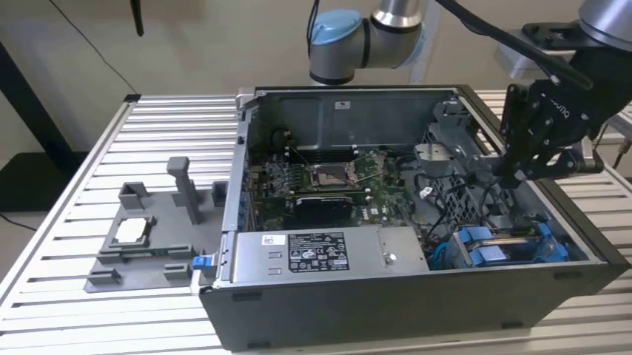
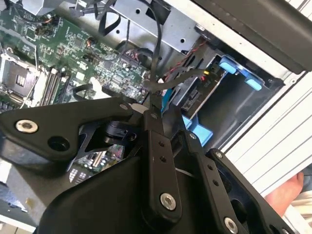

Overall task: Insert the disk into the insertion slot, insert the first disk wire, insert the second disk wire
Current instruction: 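Insert the second disk wire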

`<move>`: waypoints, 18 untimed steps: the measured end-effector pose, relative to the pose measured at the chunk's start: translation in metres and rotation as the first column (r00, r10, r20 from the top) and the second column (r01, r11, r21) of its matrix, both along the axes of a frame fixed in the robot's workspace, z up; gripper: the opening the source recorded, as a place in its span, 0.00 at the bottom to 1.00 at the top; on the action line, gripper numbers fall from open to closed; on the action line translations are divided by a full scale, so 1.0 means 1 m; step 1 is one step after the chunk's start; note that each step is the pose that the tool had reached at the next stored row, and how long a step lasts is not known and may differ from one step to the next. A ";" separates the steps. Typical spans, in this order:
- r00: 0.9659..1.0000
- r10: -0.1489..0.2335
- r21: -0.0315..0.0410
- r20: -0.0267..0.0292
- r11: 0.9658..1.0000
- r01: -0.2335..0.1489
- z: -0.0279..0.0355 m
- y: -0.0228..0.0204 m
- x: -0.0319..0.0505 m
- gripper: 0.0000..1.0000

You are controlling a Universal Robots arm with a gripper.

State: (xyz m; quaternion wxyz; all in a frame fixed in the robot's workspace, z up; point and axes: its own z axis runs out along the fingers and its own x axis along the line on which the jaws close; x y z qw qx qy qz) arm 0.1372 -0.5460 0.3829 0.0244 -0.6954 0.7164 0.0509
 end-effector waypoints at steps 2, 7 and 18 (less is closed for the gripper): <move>1.000 0.000 0.000 0.000 1.000 0.000 0.0000 0.0029 -0.0021 0.27; 1.000 0.000 0.000 0.000 1.000 0.000 0.0000 0.0148 -0.0059 0.27; 1.000 0.010 -0.009 0.000 1.000 -0.010 0.0030 0.0197 -0.0251 0.27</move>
